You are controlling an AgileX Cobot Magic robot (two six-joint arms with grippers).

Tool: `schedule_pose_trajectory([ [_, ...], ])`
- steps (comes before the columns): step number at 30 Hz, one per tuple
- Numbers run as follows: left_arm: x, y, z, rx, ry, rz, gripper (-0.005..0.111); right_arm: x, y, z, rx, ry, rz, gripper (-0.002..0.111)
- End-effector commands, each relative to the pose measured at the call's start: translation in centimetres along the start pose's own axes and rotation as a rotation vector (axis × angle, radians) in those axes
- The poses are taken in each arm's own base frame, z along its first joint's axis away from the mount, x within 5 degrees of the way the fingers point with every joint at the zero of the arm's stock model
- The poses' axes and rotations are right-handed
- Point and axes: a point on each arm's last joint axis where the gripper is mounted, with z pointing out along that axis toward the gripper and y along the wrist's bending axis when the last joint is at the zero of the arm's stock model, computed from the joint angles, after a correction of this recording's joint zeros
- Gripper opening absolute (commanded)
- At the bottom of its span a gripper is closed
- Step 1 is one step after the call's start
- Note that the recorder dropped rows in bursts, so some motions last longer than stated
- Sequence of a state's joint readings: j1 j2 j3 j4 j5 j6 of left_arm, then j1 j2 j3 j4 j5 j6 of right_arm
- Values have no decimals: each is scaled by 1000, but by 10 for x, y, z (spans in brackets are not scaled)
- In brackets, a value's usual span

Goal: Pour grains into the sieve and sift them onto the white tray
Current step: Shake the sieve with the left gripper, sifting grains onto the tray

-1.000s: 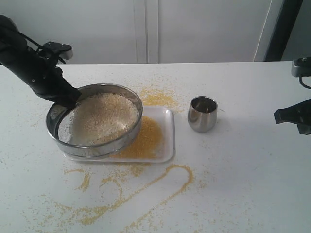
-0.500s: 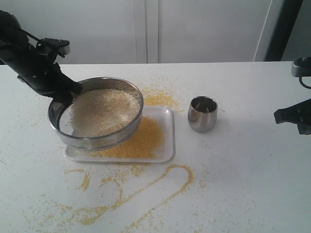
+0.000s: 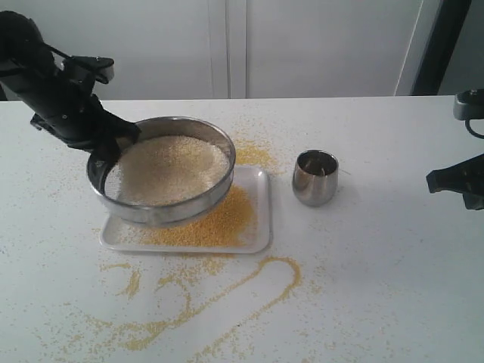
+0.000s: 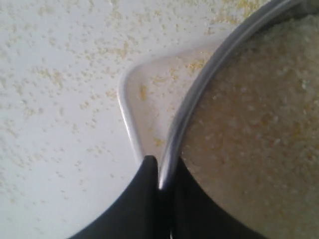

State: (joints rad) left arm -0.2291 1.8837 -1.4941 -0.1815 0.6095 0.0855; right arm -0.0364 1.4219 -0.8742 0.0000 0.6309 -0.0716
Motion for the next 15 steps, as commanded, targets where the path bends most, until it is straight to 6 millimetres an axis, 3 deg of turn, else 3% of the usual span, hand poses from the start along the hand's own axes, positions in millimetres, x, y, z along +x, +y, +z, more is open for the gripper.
schedule_pose_trajectory([
  [1,-6,-12,-6,33,-50,105,0,0,-1,-1,3,-12,5,0],
  [2,-2,-15,-6,34,-10,276,0,0,-1,-1,3,-12,5,0],
  [3,-2,-9,-6,22,-7,191,0,0,-1,-1,3,-12,5,0],
  [5,-3,7,-5,15,-27,-262,0,0,-1,-1,3,-12,5,0],
  [6,-3,7,-4,41,-28,-347,0,0,-1,-1,3,-12,5,0],
  [7,-4,-6,0,79,-35,-59,0,0,-1,-1,3,-12,5,0],
  [9,2,-11,2,36,28,221,0,0,-1,-1,3,-12,5,0],
  [10,1,-1,0,-4,16,55,0,0,-1,-1,3,-12,5,0],
  [11,0,15,0,-16,-27,-343,0,0,-1,-1,3,-12,5,0],
  [12,-2,11,2,22,-43,-349,0,0,-1,-1,3,-12,5,0],
  [14,-2,-21,5,110,-49,187,0,0,-1,-1,3,-12,5,0],
  [15,-1,-24,5,72,-28,287,0,0,-1,-1,3,-12,5,0],
])
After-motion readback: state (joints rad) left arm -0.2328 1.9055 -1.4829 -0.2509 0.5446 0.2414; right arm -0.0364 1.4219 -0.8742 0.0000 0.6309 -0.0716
